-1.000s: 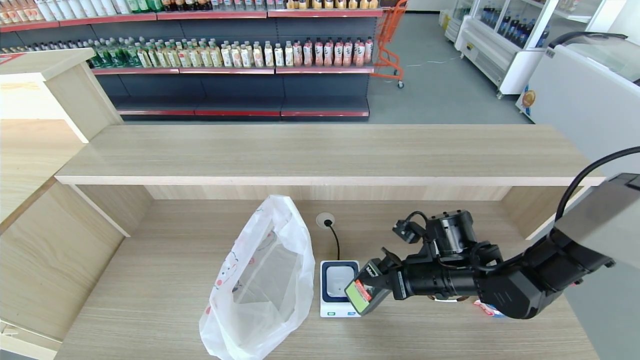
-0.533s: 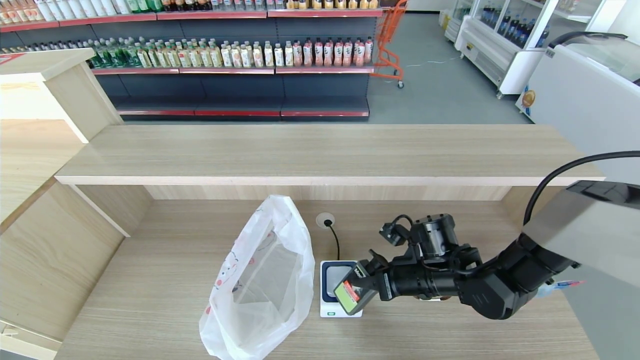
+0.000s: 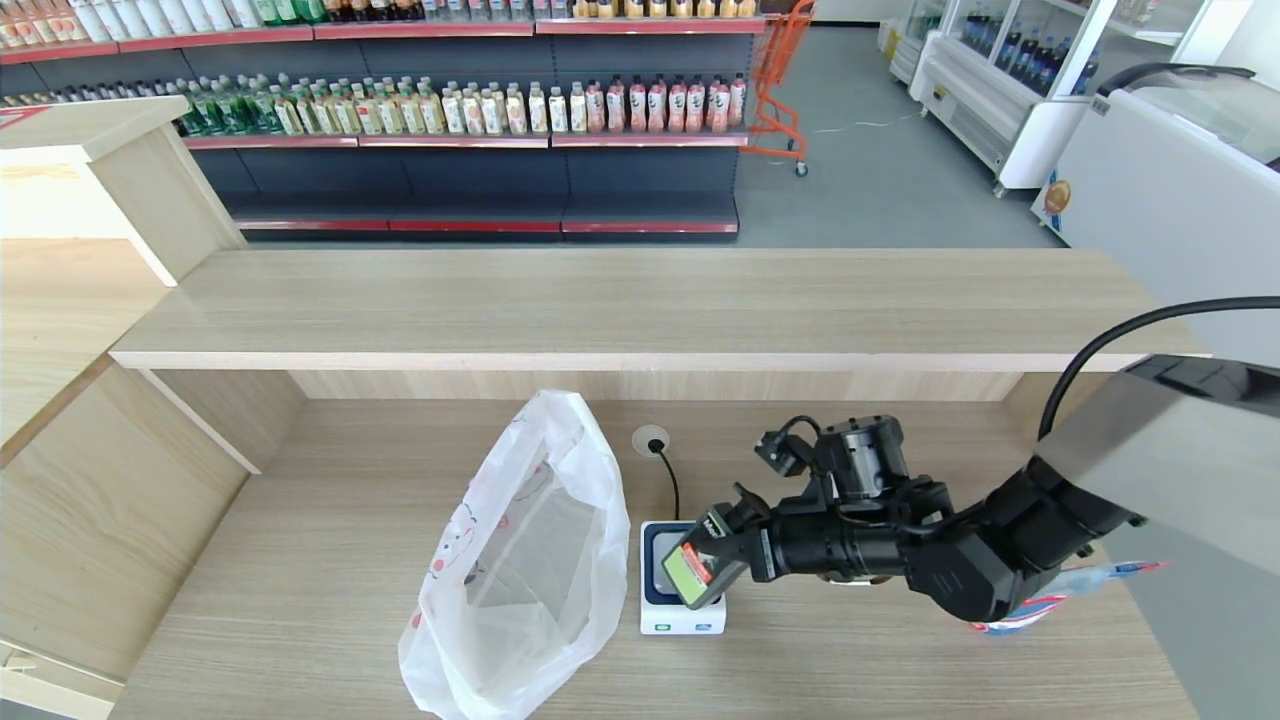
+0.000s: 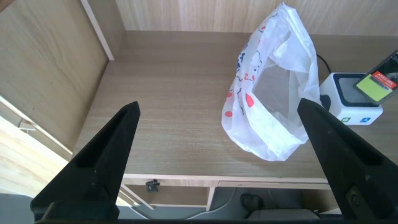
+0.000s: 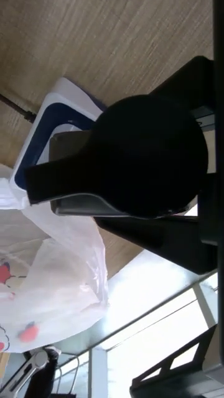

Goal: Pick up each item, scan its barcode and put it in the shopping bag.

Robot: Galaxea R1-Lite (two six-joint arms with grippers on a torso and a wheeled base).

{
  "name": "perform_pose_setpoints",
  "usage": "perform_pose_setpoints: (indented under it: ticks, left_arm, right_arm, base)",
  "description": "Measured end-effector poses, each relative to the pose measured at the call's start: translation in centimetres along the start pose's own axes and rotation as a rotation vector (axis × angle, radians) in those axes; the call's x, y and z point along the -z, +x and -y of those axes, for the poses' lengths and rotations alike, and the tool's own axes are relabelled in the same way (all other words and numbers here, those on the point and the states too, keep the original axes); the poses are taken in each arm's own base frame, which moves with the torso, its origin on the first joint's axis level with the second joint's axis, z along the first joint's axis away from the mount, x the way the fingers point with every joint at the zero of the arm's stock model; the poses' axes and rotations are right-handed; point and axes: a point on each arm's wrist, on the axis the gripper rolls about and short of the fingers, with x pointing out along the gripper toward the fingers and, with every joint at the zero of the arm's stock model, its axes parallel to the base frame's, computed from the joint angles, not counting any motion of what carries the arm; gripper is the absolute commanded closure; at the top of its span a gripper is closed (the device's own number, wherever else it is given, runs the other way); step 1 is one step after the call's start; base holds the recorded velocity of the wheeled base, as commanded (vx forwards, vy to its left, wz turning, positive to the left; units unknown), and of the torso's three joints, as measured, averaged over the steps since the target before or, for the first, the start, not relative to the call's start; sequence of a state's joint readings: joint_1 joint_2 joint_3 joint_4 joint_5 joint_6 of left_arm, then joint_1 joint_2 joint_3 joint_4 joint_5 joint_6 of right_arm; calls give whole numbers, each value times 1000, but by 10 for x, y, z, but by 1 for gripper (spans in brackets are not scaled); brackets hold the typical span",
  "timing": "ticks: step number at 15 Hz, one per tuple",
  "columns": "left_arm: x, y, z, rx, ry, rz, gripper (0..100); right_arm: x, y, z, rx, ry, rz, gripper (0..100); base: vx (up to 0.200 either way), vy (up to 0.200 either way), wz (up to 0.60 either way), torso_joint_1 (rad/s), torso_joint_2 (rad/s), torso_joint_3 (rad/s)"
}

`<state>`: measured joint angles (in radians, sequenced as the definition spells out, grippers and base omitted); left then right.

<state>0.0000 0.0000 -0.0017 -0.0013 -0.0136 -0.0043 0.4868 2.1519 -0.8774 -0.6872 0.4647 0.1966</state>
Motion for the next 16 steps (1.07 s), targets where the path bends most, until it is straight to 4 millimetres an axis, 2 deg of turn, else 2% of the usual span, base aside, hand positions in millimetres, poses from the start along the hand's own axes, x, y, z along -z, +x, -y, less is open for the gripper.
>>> perform_pose_setpoints:
  ticks: [2, 6, 8, 10, 12, 15, 16]
  left_arm:
    - [0, 0, 0, 0, 0, 0, 0]
    - [0, 0, 0, 0, 0, 0, 0]
    - [0, 0, 0, 0, 0, 0, 0]
    - [0, 0, 0, 0, 0, 0, 0]
    - [0, 0, 0, 0, -1, 0, 0]
    - [0, 0, 0, 0, 1, 0, 0]
    - [0, 0, 0, 0, 1, 0, 0]
  right_arm:
    - [-8, -19, -5, 1, 31, 36, 100]
    - [-23, -90, -22, 26, 39, 156, 100]
    - [-26, -133, -28, 87, -128, 238, 100]
    - [-18, -170, -23, 219, -394, 277, 100]
    - [-5, -188, -19, 285, -413, 308, 100]
    - [5, -199, -28, 239, -160, 372, 100]
    - [6, -200, -31, 233, -124, 382, 100]
  base:
    - [0, 0, 0, 0, 0, 0]
    - [0, 0, 0, 0, 0, 0]
    - [0, 0, 0, 0, 0, 0]
    - [0, 0, 0, 0, 0, 0]
    - [0, 0, 0, 0, 0, 0]
    - [0, 0, 0, 0, 0, 0]
    - [0, 0, 0, 0, 0, 0]
